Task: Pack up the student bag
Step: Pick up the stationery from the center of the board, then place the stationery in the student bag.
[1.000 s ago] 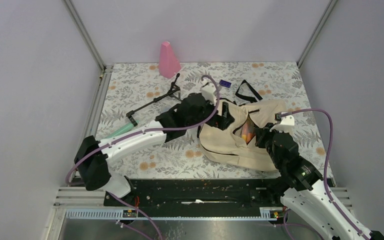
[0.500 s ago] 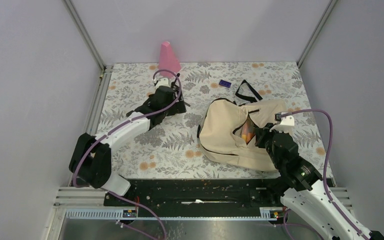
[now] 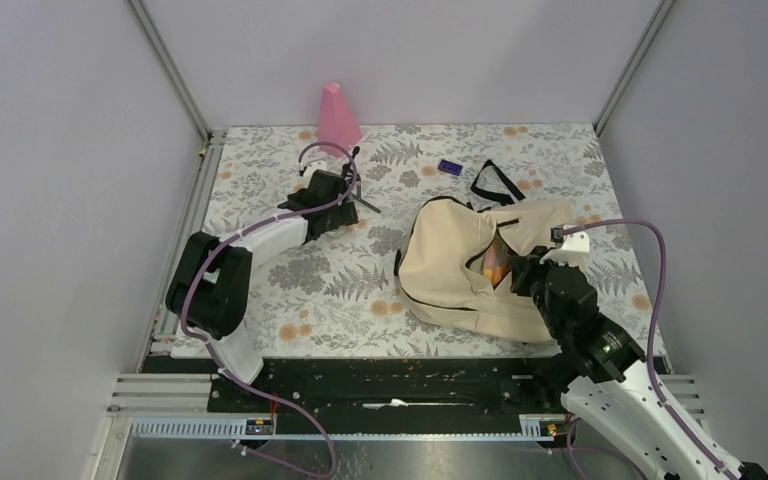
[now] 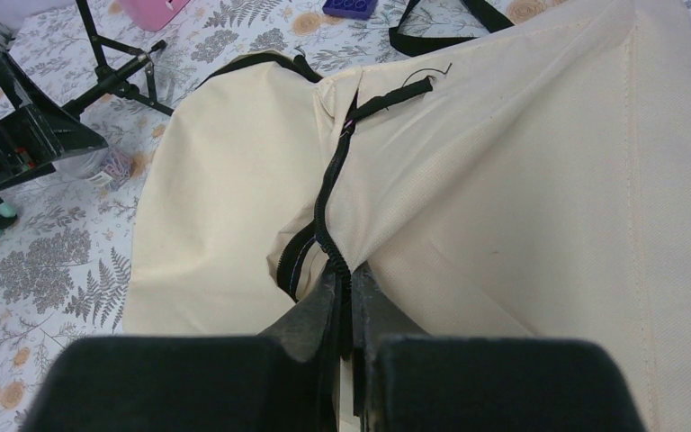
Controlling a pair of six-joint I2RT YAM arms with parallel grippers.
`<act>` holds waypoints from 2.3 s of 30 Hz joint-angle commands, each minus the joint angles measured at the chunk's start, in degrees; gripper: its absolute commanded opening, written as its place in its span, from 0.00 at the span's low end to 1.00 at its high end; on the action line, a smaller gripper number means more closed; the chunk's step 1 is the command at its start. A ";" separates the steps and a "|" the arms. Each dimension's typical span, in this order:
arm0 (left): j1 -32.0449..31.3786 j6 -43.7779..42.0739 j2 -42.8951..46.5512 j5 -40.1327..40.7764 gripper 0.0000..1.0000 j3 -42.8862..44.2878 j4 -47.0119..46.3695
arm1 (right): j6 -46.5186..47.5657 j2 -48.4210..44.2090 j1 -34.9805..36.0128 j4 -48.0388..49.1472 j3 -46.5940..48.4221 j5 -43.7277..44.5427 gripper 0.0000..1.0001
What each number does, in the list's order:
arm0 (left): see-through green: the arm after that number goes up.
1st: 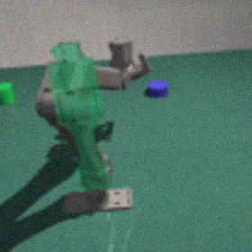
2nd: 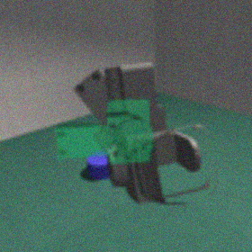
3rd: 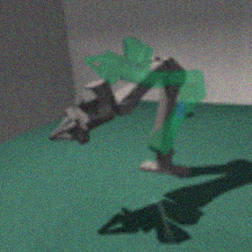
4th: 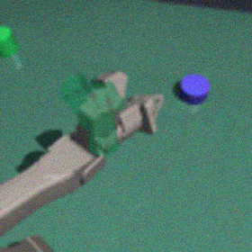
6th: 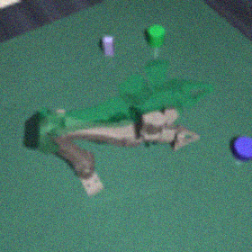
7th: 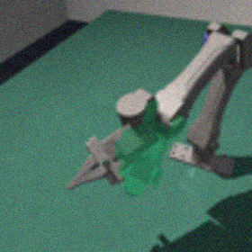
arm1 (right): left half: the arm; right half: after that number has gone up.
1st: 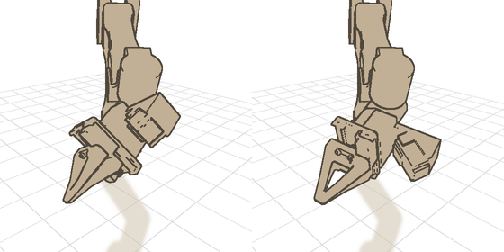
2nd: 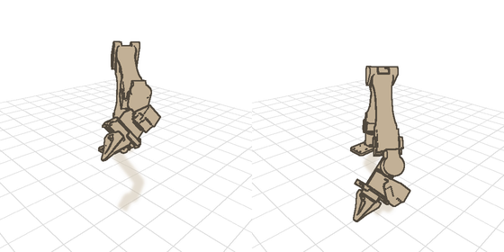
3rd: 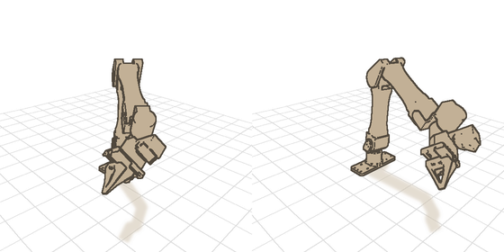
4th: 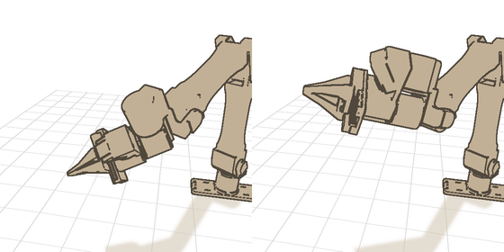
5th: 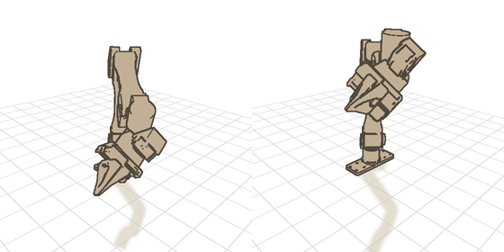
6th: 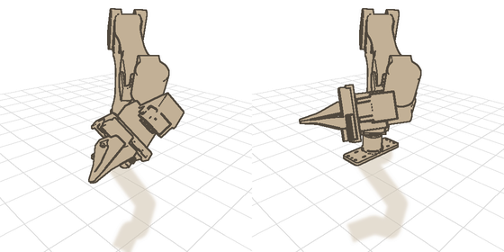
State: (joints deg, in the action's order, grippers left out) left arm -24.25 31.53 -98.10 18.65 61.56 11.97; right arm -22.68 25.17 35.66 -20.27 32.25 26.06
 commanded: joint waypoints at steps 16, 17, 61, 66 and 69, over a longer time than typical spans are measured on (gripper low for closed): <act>2.02 -0.06 -3.98 -5.70 0.43 2.44 -5.99 | 1.26 0.63 0.03 4.92 2.86 0.54 0.00; 2.01 -0.06 -3.27 -5.92 0.40 1.98 -6.28 | 1.30 0.61 0.05 4.93 2.88 0.49 0.00; -31.12 23.75 -3.97 -35.49 0.29 3.92 -49.33 | -6.08 -2.26 0.08 4.86 4.36 -6.37 0.00; -32.01 23.24 -7.89 -34.10 0.28 6.00 -52.63 | -6.08 -2.58 0.08 4.81 4.31 -6.29 0.00; -32.55 22.89 -9.58 -33.71 0.36 6.24 -53.12 | -6.06 -2.59 0.05 4.87 4.45 -6.11 0.00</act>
State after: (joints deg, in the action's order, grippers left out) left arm -55.81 54.65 -106.39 -16.01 64.99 -33.78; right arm -27.33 23.75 35.66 -21.56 33.61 21.58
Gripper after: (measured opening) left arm 0.595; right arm 0.033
